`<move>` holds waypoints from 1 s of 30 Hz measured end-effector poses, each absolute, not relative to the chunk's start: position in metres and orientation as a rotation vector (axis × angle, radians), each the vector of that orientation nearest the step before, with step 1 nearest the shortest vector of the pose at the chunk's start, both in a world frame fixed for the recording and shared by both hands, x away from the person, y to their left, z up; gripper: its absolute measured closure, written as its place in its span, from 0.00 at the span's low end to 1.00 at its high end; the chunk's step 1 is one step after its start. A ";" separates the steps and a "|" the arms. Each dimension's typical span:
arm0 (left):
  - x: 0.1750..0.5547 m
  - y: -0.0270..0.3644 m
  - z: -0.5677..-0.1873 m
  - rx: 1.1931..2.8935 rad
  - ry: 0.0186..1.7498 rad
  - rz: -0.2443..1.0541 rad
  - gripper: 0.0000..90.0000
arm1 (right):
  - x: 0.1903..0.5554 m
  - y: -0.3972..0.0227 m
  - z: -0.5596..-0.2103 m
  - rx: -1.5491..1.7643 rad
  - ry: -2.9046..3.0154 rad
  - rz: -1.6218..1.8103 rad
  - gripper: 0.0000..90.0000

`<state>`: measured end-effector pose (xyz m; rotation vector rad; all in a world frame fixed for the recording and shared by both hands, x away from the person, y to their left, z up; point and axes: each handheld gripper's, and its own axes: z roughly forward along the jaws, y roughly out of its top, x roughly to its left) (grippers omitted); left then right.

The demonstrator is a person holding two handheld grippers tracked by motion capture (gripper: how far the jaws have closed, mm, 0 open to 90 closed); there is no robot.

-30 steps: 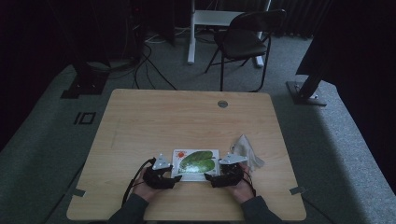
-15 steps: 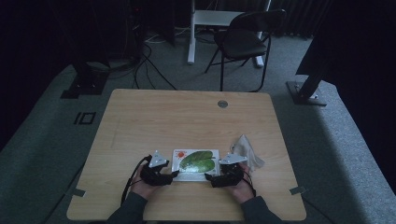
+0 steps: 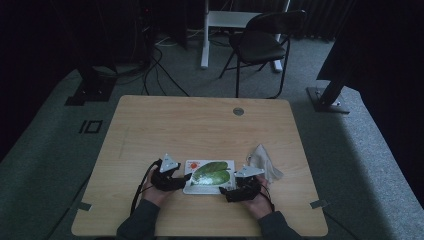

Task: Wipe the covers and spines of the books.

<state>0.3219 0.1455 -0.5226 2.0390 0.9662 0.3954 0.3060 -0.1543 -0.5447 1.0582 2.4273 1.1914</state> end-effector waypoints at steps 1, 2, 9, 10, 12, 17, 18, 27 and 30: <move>0.324 0.145 -0.522 2.042 0.962 0.392 0.42 | 0.306 -0.154 -0.545 1.060 2.426 1.192 0.13; 0.324 0.145 -0.522 2.042 0.962 0.392 0.42 | 0.306 -0.154 -0.545 1.060 2.426 1.192 0.13; 0.338 0.143 -0.525 2.019 0.996 0.364 0.42 | 0.304 -0.154 -0.544 1.055 2.432 1.190 0.13; 0.339 0.143 -0.525 2.017 0.997 0.359 0.42 | 0.304 -0.154 -0.544 1.053 2.434 1.189 0.13; 0.342 0.141 -0.526 2.020 1.001 0.358 0.42 | 0.303 -0.154 -0.544 1.051 2.435 1.189 0.13; 0.347 0.137 -0.526 2.024 1.007 0.356 0.39 | 0.301 -0.155 -0.544 1.048 2.439 1.185 0.13; 0.348 0.136 -0.527 2.025 1.008 0.350 0.38 | 0.301 -0.155 -0.544 1.047 2.439 1.185 0.13; 0.359 0.132 -0.535 2.026 1.031 0.320 0.30 | 0.299 -0.155 -0.544 1.055 2.444 1.178 0.13; 0.360 0.131 -0.538 2.027 1.035 0.316 0.30 | 0.298 -0.155 -0.544 1.053 2.447 1.173 0.13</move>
